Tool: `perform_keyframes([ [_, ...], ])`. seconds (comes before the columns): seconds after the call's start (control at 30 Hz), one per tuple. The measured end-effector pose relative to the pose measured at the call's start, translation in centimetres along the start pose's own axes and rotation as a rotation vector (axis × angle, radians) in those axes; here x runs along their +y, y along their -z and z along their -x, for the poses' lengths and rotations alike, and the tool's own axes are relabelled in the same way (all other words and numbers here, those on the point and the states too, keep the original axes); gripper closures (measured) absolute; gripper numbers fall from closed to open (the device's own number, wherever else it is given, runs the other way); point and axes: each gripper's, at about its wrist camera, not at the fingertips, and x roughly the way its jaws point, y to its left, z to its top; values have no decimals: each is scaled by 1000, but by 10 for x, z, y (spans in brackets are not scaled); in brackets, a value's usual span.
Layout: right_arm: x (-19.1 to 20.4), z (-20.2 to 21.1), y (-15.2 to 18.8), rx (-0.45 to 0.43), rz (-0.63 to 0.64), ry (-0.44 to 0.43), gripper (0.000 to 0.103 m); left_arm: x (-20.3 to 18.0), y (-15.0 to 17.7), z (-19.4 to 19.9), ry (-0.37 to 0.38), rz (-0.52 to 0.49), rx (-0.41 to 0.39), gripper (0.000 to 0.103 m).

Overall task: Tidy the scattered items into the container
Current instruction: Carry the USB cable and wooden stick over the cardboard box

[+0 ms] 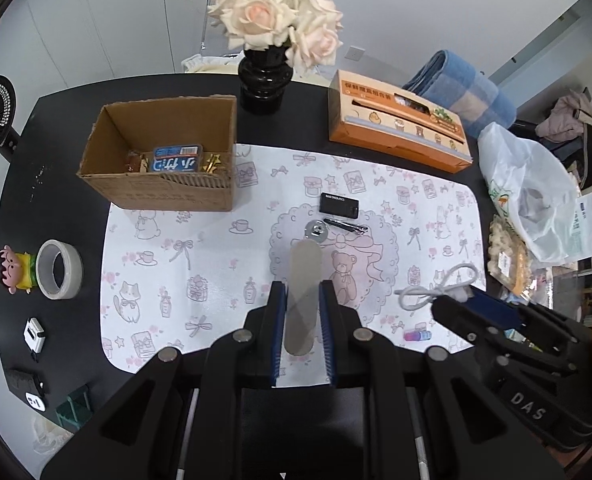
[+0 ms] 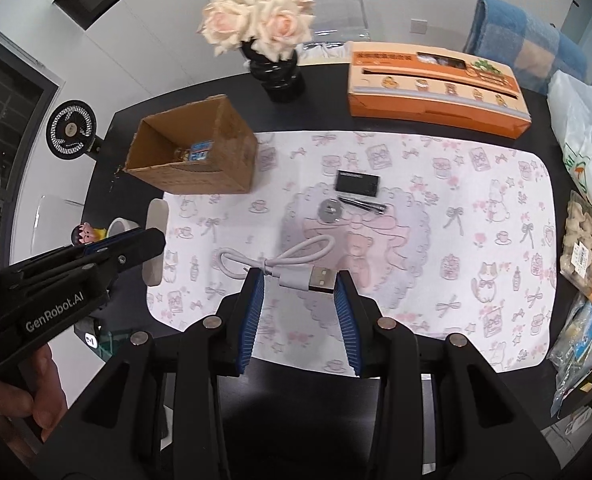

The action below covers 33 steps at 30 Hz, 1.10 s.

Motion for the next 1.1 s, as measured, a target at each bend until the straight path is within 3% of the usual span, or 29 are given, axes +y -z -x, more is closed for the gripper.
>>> perform_keyframes([
  [0.33, 72, -17, -21, -25, 4, -2, 65, 76, -19, 11, -8, 6, 7, 86],
  [0.67, 124, -59, -63, -4, 18, -4, 65, 153, -63, 5, -26, 59, 2, 86],
  [1.1, 156, -116, -127, 19, 35, -7, 65, 195, -121, -35, 15, 55, 36, 86],
])
